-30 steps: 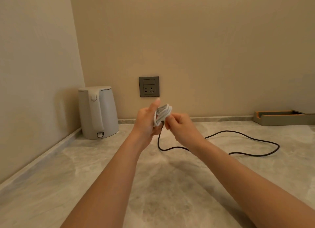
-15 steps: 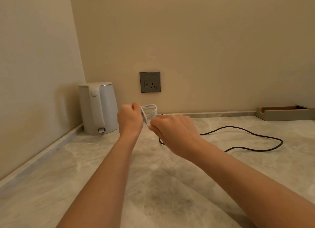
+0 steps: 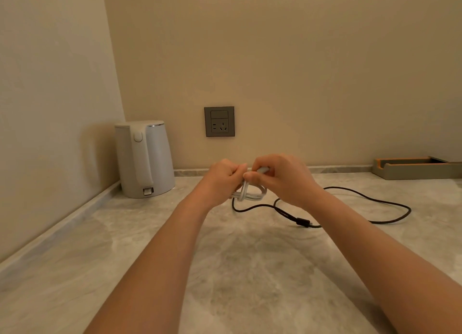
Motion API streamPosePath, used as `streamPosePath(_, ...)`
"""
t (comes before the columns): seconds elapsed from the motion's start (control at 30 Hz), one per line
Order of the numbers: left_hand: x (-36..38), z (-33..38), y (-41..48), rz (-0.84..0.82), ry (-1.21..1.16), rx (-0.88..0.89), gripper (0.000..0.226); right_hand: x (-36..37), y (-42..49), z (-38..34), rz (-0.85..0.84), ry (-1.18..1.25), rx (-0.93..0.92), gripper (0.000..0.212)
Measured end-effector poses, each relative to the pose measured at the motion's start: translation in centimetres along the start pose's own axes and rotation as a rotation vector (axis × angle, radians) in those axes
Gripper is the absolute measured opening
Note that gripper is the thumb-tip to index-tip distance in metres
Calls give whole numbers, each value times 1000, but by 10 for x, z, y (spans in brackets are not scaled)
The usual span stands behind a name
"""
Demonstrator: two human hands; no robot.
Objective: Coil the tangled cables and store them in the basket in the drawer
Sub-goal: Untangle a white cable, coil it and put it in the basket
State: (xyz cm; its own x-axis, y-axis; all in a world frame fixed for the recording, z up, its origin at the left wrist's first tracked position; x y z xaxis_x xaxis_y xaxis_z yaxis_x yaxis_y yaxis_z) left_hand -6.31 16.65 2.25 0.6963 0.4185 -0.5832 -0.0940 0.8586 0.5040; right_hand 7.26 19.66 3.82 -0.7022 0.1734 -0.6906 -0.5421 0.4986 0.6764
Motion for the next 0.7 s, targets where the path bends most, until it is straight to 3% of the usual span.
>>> streamPosePath(0.17, 0, 8, -6, -125, -182, -44, 45, 5, 1, 3, -122, 467, 31, 24)
streamPosePath(0.3, 4, 12, -11, -214, -376, -110, 45, 8, -3, 3, -264, 812, 148, 36)
streamPosePath(0.4, 4, 12, -14, -232, -611, -210, 40, 17, -5, -2, -233, 1002, 204, 35)
streamPosePath(0.5, 6, 9, -14, -246, -867, -301, 38, 23, -3, -10, -90, 1016, 227, 37)
streamPosePath(0.7, 14, 10, -13, -281, -1182, -389, 35, 17, -2, -11, 57, 723, 82, 37)
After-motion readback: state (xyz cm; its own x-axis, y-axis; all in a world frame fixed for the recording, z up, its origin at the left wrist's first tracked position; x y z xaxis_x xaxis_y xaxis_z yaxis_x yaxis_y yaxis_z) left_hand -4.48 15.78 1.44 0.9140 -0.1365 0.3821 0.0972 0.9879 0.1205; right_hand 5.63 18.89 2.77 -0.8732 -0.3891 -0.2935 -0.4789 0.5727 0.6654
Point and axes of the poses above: each hand's wrist, its own y-axis towards the middle knuckle, its own x-axis out of the palm, z = x × y, the point moved 4 cm from there along y, towards the middle knuckle, and after that the axes turned 2 degrees about z, right-handed, at the moved point
